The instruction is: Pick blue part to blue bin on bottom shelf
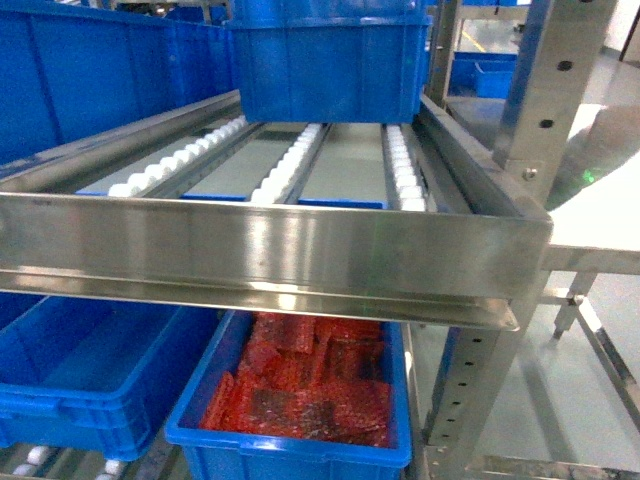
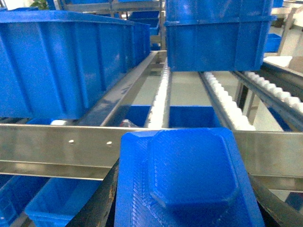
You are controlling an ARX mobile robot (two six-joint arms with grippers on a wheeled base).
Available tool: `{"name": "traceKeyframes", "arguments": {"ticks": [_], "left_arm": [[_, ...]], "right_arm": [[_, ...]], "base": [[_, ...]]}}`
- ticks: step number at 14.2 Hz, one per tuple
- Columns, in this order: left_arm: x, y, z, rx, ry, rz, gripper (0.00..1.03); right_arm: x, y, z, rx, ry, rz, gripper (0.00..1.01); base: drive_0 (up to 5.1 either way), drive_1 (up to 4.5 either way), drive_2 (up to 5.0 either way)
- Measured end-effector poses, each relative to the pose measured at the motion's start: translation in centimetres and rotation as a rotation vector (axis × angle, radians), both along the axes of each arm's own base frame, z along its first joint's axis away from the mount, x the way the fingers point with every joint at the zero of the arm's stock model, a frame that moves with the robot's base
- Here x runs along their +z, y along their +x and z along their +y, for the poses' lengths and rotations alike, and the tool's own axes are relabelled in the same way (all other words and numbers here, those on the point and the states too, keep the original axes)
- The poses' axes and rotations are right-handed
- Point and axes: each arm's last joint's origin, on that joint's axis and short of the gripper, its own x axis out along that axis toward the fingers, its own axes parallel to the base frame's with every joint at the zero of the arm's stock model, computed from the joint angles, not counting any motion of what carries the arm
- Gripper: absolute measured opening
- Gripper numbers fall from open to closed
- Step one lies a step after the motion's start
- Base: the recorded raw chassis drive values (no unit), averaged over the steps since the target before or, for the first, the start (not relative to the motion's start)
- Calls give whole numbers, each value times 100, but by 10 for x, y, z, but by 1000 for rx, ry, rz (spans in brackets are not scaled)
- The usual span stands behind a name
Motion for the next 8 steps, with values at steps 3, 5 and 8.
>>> {"name": "traceKeyframes", "arguments": {"ticks": [3, 5, 8], "left_arm": [[0, 0, 0, 0, 1, 2, 44], [0, 0, 0, 0, 0, -1, 44], [0, 0, 0, 0, 0, -1, 44]], "right_arm": [[0, 0, 0, 0, 0, 2, 98], [0, 0, 0, 0, 0, 2, 98], [0, 0, 0, 0, 0, 2, 98]], "base": [[-503, 239, 239], [-504, 237, 237], [-504, 237, 237]]}}
